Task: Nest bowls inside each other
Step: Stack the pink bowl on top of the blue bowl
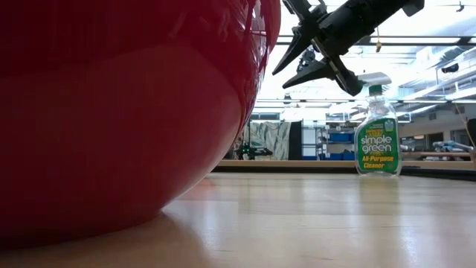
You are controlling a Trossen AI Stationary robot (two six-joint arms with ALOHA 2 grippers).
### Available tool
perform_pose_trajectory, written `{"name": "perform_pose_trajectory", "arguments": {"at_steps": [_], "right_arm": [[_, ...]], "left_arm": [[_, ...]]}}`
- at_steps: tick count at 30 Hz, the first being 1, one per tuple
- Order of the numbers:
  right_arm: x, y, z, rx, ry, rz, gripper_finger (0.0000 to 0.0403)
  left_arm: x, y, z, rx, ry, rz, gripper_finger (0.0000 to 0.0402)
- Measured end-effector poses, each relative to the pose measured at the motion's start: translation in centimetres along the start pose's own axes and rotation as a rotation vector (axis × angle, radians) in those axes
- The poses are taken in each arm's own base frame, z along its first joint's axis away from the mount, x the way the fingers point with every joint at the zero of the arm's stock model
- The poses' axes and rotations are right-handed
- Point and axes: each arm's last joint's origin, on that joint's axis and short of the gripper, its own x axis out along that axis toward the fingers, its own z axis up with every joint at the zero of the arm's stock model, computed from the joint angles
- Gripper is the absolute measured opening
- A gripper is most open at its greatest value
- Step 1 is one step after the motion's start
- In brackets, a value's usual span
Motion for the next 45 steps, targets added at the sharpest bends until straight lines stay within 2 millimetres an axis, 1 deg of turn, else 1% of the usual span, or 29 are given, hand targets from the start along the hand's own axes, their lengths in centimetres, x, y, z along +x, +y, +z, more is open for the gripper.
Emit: {"name": "perform_pose_trajectory", "arguments": {"at_steps": [3, 8, 13, 15, 19, 23, 25, 29, 32, 34, 38, 41, 45], "right_arm": [[0.0, 0.0, 0.0, 0.001, 0.001, -0.001, 0.0132], [0.0, 0.0, 0.1, 0.003, -0.001, -0.003, 0.0132], [0.0, -0.1, 0.1, 0.004, -0.002, -0.003, 0.0132], [0.0, 0.0, 0.1, 0.004, -0.001, -0.003, 0.0132], [0.0, 0.0, 0.1, 0.004, 0.001, -0.002, 0.0132], [0.0, 0.1, 0.0, 0.002, 0.002, 0.010, 0.0132], [0.0, 0.2, 0.0, 0.004, -0.001, 0.019, 0.0132], [-0.1, 0.6, 0.2, -0.001, -0.016, 0.061, 0.0132], [-0.1, 0.9, 0.3, -0.021, -0.030, 0.088, 0.0132], [-0.1, 1.0, 0.5, -0.031, -0.040, 0.100, 0.0132], [0.0, 1.1, 0.6, -0.044, -0.050, 0.109, 0.0132], [0.0, 1.2, 0.7, -0.050, -0.054, 0.115, 0.0132], [0.0, 1.3, 0.7, -0.048, -0.060, 0.125, 0.0132]], "left_arm": [[-1.3, 0.0, -0.6, -0.010, -0.001, 0.014, 0.0222], [-2.8, 0.8, -1.4, -0.043, -0.039, 0.046, 0.0222], [-3.3, 1.7, -2.1, -0.078, -0.066, 0.069, 0.0222], [-3.2, 2.2, -3.2, -0.104, -0.061, 0.076, 0.0222], [-3.3, 3.6, -6.2, -0.196, -0.072, 0.118, 0.0218], [-4.8, 5.1, -9.0, -0.306, -0.153, 0.214, 0.0203], [-5.6, 5.9, -10.2, -0.351, -0.192, 0.292, 0.0195], [-6.1, 7.8, -12.8, -0.454, -0.227, 0.403, 0.0184], [-5.9, 9.1, -14.5, -0.502, -0.204, 0.440, 0.0181], [-5.9, 10.1, -15.2, -0.511, -0.212, 0.476, 0.0181], [-5.1, 11.6, -17.1, -0.533, -0.182, 0.501, 0.0181], [-4.1, 12.5, -18.6, -0.555, -0.149, 0.477, 0.0181], [-2.3, 13.8, -20.5, -0.586, -0.082, 0.447, 0.0181]]}}
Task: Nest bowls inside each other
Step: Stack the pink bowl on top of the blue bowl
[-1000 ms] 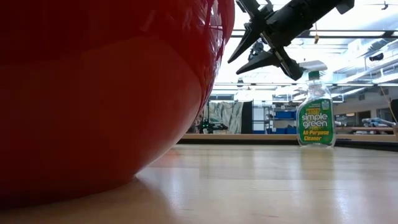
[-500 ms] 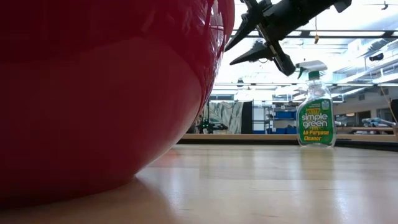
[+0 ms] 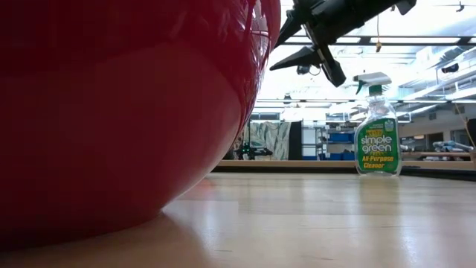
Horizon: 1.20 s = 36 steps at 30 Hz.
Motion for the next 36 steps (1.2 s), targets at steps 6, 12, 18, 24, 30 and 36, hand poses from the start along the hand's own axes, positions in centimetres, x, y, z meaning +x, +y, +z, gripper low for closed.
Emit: {"name": "perform_pose_trajectory", "arguments": {"at_steps": [6, 12, 18, 24, 30, 36], "right_arm": [[0.0, 0.2, 0.2, 0.003, -0.025, 0.017, 0.0132], [0.0, 0.3, 0.2, 0.005, -0.036, 0.027, 0.0132], [0.0, 0.4, 0.3, 0.005, -0.039, 0.033, 0.0132], [0.0, 0.4, 0.3, -0.010, -0.040, 0.034, 0.0132], [0.0, 0.5, 0.3, -0.014, -0.045, 0.040, 0.0132], [-0.2, 0.7, 0.2, -0.016, -0.066, 0.046, 0.0132]], "left_arm": [[3.5, 1.3, -1.5, 0.032, 0.138, 0.017, 0.0181], [5.5, 2.1, -1.8, 0.054, 0.214, 0.096, 0.0181], [6.0, 2.0, -1.9, 0.062, 0.228, 0.084, 0.0181], [6.0, 2.1, -1.8, 0.082, 0.213, 0.094, 0.0171], [6.0, 2.1, -1.8, 0.110, 0.215, 0.091, 0.0123], [6.0, 2.0, -1.9, 0.113, 0.226, 0.081, 0.0068]]}}
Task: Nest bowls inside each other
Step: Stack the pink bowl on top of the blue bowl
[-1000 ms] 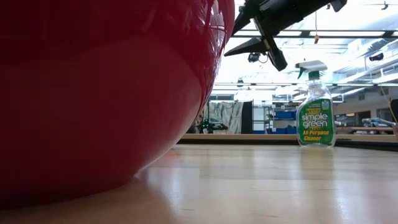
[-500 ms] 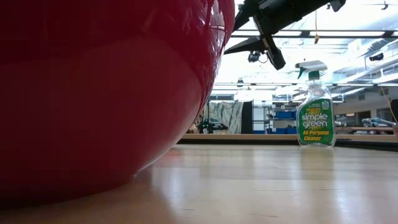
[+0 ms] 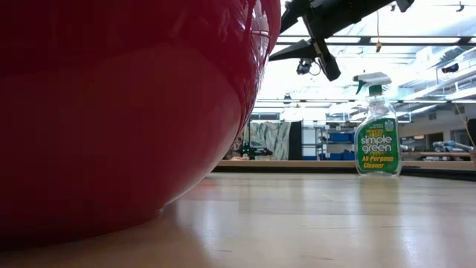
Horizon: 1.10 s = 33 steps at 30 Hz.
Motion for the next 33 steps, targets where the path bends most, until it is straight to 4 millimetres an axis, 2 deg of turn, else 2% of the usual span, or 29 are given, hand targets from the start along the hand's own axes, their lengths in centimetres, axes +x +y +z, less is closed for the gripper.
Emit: {"name": "perform_pose_trajectory", "arguments": {"at_steps": [5, 10, 12, 15, 20, 26, 33], "right_arm": [[-0.1, 0.1, -0.2, -0.004, 0.006, 0.005, 0.0132], [-0.2, 0.2, -0.4, -0.010, 0.012, 0.009, 0.0132], [-0.2, 0.2, -0.4, -0.011, 0.018, 0.012, 0.0132], [-0.2, 0.2, -0.4, -0.019, 0.027, 0.016, 0.0132], [-0.1, 0.0, -0.4, -0.027, 0.045, 0.005, 0.0132], [0.6, -0.7, 0.6, -0.009, 0.060, -0.010, 0.0131], [1.3, -1.6, 1.9, 0.008, 0.056, -0.031, 0.0117]], "left_arm": [[-0.1, -0.1, -0.1, 0.003, 0.017, -0.010, 0.0017], [-0.5, -0.2, -0.4, -0.046, 0.050, -0.008, 0.0015], [-1.3, -0.2, -0.6, -0.075, 0.058, -0.013, 0.0016], [-3.6, -0.1, -0.6, -0.120, 0.009, -0.015, 0.0014], [-8.9, -1.1, -0.3, -0.099, -0.143, -0.033, 0.0013], [-14.4, -4.9, 0.7, 0.034, -0.290, -0.053, 0.0013], [-18.5, -9.7, 2.8, 0.128, -0.459, -0.139, 0.0018]]}}
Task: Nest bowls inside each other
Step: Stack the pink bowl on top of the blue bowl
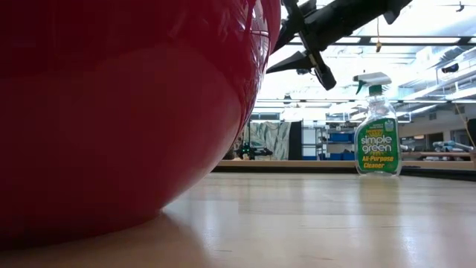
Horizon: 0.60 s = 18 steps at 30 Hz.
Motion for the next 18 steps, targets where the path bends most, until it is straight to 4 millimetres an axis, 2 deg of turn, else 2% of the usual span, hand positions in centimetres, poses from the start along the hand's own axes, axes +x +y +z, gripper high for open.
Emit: {"name": "perform_pose_trajectory", "arguments": {"at_steps": [7, 12, 18], "right_arm": [[0.2, -0.2, 0.4, 0.004, -0.011, -0.009, 0.0113], [0.1, -0.1, 0.2, 0.005, -0.029, -0.010, 0.0113], [-0.3, 0.3, -0.4, 0.018, -0.058, -0.016, 0.0113]], "left_arm": [[-0.7, -3.5, 3.0, 0.084, -0.052, -0.051, 0.0019], [0.1, -5.5, 4.7, 0.122, -0.053, -0.108, 0.0019], [2.0, -8.4, 5.6, 0.191, -0.022, -0.174, 0.0020]]}}
